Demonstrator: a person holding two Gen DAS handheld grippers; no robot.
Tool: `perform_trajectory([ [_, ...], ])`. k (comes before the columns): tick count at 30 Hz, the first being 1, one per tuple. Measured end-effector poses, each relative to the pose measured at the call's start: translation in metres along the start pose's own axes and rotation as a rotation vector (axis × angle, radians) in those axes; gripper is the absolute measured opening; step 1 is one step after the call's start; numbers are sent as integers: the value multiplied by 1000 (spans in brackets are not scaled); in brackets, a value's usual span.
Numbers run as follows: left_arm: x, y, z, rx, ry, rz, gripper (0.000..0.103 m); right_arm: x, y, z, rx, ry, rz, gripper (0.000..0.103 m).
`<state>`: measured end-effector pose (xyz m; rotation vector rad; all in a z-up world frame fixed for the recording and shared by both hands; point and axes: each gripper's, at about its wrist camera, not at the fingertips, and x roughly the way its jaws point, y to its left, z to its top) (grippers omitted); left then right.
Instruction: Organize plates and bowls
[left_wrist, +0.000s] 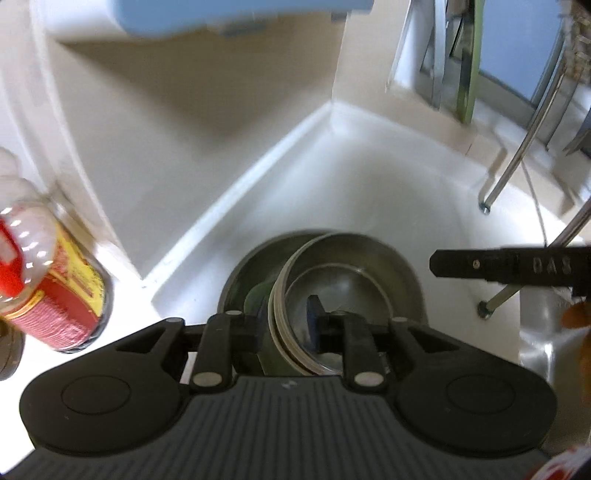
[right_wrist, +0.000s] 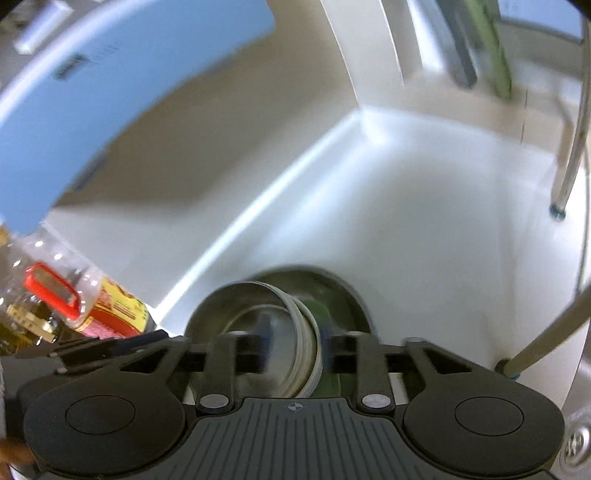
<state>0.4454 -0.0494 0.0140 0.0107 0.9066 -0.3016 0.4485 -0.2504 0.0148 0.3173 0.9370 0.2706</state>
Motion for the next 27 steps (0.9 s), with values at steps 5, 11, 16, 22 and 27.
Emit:
perform_trajectory([
  [5,-36,-2,-34,-28,-86,44,32,-36,3,-41,-86,-126,16,57],
  [11,-67,-15,-85,-55,-93,114,35,-55,7,-98,-151,-129,3,58],
  [16,-86,-23,-120,-75,-85,112,35,-65,9,-139,-157,-86,3,58],
  [22,-103,-28,-157,-52,-76,121,38,-80,16,-173,-131,-89,-22,58],
  [27,-123,-21,-184,-32,-77,114,38,-95,30,-204,-89,-86,-34,58],
])
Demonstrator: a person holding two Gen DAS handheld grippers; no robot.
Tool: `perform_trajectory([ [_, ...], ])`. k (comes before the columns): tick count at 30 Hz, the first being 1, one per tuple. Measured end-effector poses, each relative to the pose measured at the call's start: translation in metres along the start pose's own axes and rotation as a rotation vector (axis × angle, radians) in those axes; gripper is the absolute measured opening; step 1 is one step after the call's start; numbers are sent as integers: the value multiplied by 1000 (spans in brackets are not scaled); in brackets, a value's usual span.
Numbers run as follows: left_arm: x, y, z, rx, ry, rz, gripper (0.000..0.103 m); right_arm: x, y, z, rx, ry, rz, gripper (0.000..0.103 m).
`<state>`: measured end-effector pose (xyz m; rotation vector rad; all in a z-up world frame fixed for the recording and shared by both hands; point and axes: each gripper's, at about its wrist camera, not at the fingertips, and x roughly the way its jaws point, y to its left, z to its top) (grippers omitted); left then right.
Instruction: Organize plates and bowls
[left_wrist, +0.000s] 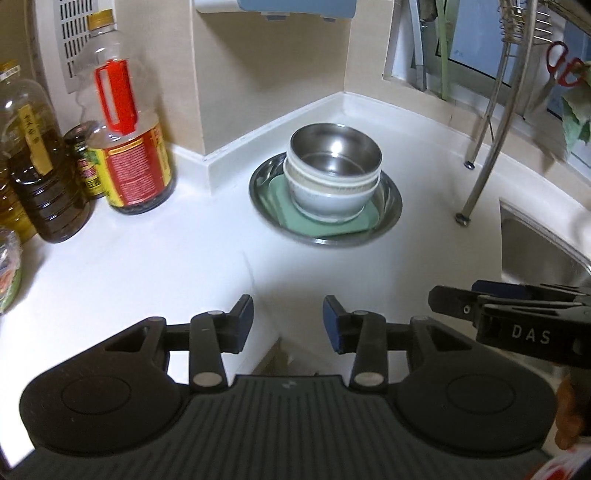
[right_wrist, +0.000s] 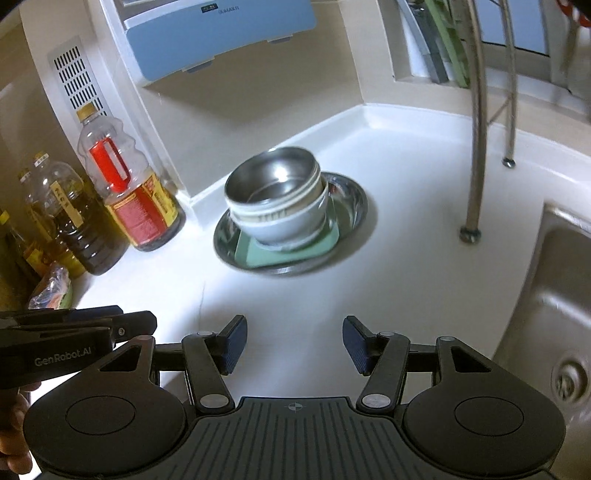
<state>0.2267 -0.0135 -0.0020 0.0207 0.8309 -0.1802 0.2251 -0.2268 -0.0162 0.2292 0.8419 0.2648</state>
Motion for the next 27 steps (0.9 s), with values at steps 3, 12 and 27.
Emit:
perform_trajectory([
  [3,-17,7,-15,6,1,-22,38,-14,14,-16,6,-1,-17,58],
  [12,-57,21,-50,46,8,-59,38,-54,47,-59,61,-3,-52,58],
  [27,-82,2,-72,34,12,-66,38,-88,46,-75,41,-5,-57,58],
])
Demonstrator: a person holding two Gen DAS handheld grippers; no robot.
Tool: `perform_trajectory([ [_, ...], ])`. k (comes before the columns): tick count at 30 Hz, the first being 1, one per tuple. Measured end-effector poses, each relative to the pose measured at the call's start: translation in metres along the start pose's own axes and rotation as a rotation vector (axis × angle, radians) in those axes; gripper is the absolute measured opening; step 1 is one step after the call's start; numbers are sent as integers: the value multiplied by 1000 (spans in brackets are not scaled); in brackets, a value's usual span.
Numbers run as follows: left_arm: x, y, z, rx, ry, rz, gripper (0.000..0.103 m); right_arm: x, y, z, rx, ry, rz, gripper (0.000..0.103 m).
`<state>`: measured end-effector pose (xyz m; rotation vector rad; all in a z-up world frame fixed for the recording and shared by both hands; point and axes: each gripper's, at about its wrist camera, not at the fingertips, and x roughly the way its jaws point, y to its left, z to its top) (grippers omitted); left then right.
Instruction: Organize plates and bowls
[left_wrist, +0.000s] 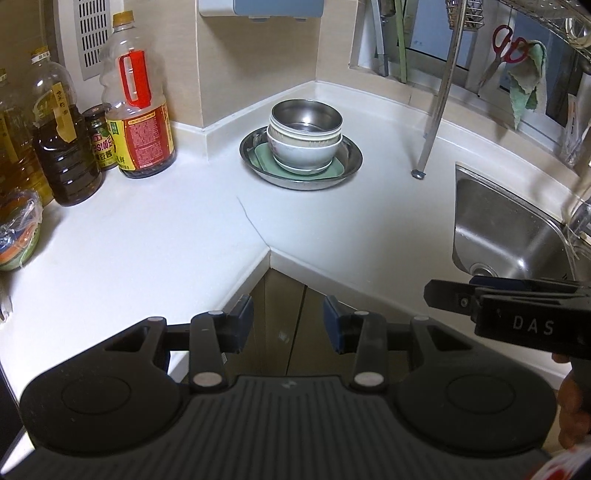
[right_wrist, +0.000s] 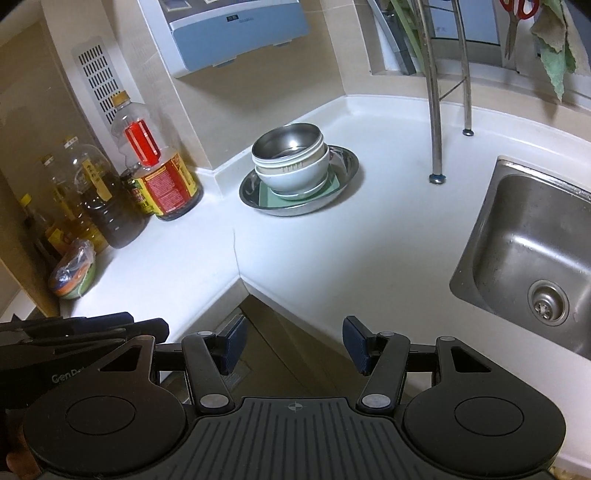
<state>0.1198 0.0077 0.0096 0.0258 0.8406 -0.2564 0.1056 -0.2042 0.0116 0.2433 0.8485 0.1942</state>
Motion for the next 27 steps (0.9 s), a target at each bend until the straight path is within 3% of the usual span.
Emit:
perform_trajectory([
  [14,-5,-34,-2,12,-14,-28,38,-8,-26,-2,-5,24,-12,58],
  [27,-8,-35,-3,4,-22,-25,38,-9,-25,-1,-20,25,-5,58],
])
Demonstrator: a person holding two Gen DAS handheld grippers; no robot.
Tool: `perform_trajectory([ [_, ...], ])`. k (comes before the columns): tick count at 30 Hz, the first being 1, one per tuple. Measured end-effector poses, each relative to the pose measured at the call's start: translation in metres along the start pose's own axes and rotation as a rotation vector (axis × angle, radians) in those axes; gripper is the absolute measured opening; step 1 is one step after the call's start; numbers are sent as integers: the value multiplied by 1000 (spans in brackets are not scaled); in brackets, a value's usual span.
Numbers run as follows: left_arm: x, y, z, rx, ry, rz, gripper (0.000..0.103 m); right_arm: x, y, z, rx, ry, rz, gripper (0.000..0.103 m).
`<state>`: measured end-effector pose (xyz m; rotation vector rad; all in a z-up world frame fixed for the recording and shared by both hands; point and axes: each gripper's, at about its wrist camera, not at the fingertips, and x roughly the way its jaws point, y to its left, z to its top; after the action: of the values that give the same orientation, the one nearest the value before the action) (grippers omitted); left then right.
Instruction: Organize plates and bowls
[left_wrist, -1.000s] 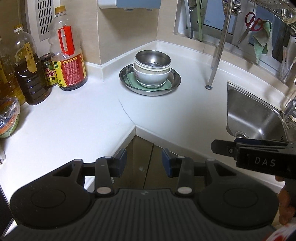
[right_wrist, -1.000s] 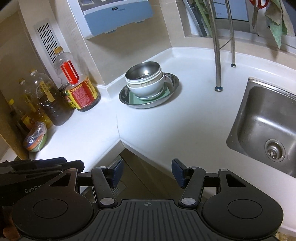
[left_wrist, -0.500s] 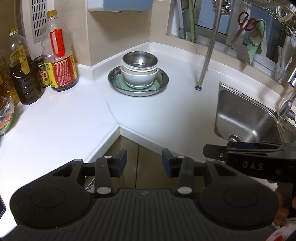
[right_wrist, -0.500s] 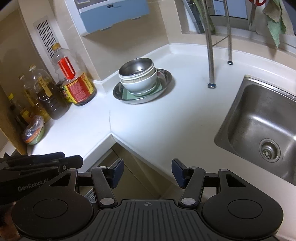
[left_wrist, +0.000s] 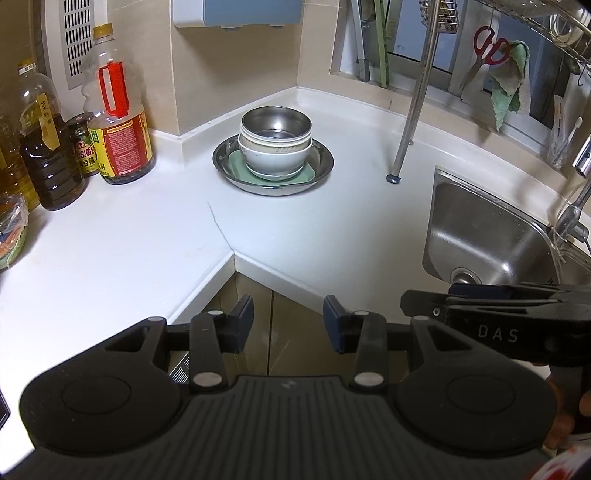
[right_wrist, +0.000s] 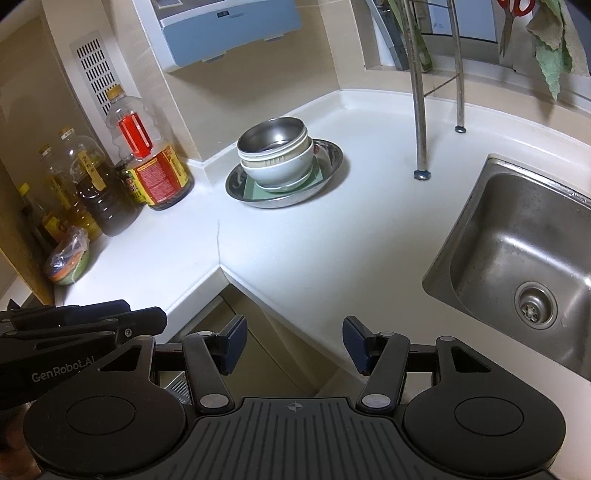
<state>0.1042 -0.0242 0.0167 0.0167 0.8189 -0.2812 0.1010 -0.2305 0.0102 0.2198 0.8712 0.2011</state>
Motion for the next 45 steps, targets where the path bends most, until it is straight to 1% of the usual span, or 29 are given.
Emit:
perform_trajectory([
  [29,-3,1,0,-2,-2,0,38,-2,2,-1,-4,-1,0,58],
  [45,-6,2,-4,-4,-5,1,38,-11,3,-7,-1,-12,6,58],
])
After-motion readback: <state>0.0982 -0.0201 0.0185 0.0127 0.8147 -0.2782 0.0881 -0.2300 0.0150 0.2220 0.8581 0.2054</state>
